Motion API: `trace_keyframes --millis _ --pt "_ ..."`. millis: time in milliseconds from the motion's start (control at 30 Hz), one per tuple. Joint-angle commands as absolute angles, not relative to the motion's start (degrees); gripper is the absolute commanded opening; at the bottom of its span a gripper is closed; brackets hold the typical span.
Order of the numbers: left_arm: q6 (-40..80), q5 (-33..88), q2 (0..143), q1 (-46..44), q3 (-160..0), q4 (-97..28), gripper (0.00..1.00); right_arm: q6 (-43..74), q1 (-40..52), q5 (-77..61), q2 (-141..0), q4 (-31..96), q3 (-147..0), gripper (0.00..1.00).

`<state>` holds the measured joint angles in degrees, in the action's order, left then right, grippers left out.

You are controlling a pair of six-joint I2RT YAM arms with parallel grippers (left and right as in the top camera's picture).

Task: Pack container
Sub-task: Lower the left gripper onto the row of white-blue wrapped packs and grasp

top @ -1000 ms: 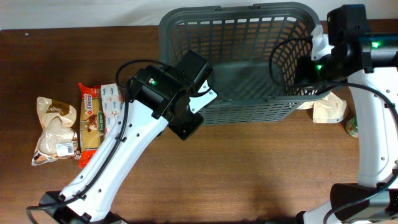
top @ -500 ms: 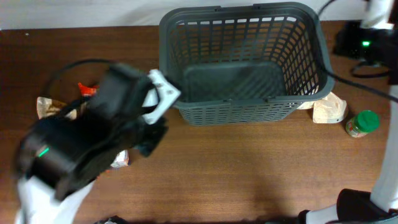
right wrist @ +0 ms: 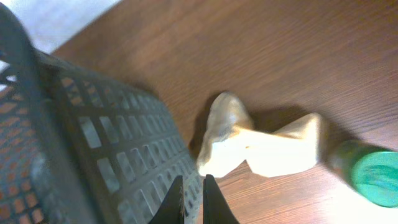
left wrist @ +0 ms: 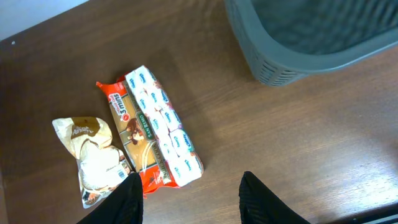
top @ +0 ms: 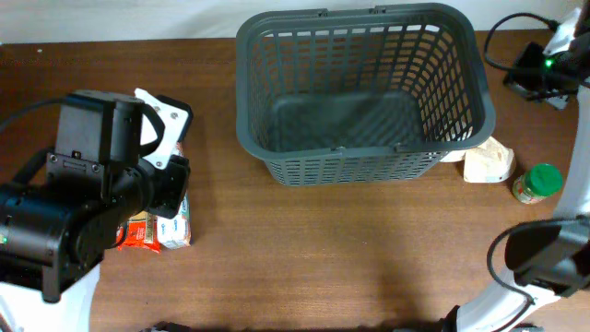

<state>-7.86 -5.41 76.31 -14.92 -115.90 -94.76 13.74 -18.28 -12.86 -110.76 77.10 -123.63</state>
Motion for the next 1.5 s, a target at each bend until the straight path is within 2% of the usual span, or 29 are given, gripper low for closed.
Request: trace_keyframes --millis 0,700,867,1033,1233,1333,1467 --pt "-6.9 -5.63 76.71 -14.39 -116.07 -95.0 0.38 14.44 -17.96 -20.23 -112.49 77.1 -123.87 0.04" --pt "-6.87 -5.89 77.25 -14.39 -116.03 -96.29 0.38 13.82 -7.53 -23.77 -112.88 75.07 -123.87 0.04" --pt "-3.49 -7.4 77.25 -13.04 -116.03 -96.53 0.39 13.82 -6.7 -23.79 -112.88 76.16 -123.87 0.04" --pt "-1.08 -7.33 77.25 -6.09 -116.03 -96.47 0.55 13.8 -8.05 -21.61 -111.15 79.18 -123.96 0.04" --pt "-0.43 -3.07 77.34 2.42 -116.03 -95.79 0.77 11.68 -13.5 -14.79 -102.13 82.17 -125.8 0.04" --pt "-0.47 -1.72 78.78 5.52 -116.03 -94.91 0.82 11.2 -18.63 -12.71 -94.17 83.13 -125.97 0.04" --pt "-2.72 -1.91 82.83 7.03 -115.98 -92.38 0.82 11.25 -24.75 -11.18 -86.91 84.68 -125.97 0.04"
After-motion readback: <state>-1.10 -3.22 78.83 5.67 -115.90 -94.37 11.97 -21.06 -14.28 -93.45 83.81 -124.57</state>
